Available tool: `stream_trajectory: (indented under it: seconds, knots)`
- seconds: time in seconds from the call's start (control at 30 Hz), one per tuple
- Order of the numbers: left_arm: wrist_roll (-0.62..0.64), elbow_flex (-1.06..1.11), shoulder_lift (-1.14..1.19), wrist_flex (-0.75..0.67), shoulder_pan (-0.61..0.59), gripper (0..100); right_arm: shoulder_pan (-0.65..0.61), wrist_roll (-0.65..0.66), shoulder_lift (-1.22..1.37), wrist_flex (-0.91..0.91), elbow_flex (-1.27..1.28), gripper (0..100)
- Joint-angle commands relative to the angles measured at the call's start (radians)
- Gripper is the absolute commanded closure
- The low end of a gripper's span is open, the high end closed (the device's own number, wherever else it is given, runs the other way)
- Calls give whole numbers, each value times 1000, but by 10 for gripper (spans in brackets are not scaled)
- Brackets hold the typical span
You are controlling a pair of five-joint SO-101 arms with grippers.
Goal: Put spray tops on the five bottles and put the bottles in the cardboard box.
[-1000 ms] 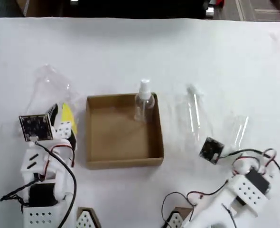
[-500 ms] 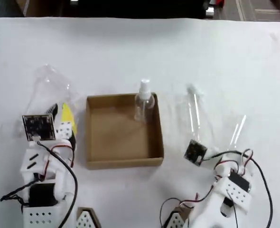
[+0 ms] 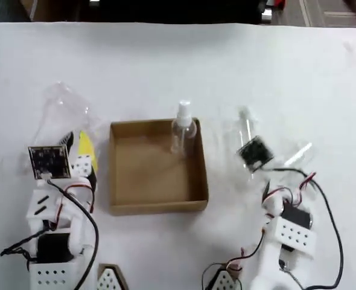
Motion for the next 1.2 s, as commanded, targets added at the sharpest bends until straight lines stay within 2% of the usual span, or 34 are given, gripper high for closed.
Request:
stream_trajectory:
  seconds: [0.0,0.27,0.5,0.57,0.73,0.93,1.17]
  knots:
    - [-14,-17,-12,-44,41,928,-7,-97,-15,2,-121,981]
    - [-55,-6,-12,-63,45,928,2,-68,-5,58,-235,961]
    - [-55,-6,-12,-64,41,928,24,342,-15,349,-256,717]
    - [-55,-6,-12,-64,41,928,25,420,-15,397,-256,708]
    - [-55,-8,-12,-64,38,928,28,522,-5,400,-256,707]
    - [-55,-8,-12,-63,38,928,41,542,10,375,-250,706]
    - [-55,-8,-12,-61,38,928,73,543,217,332,-328,704]
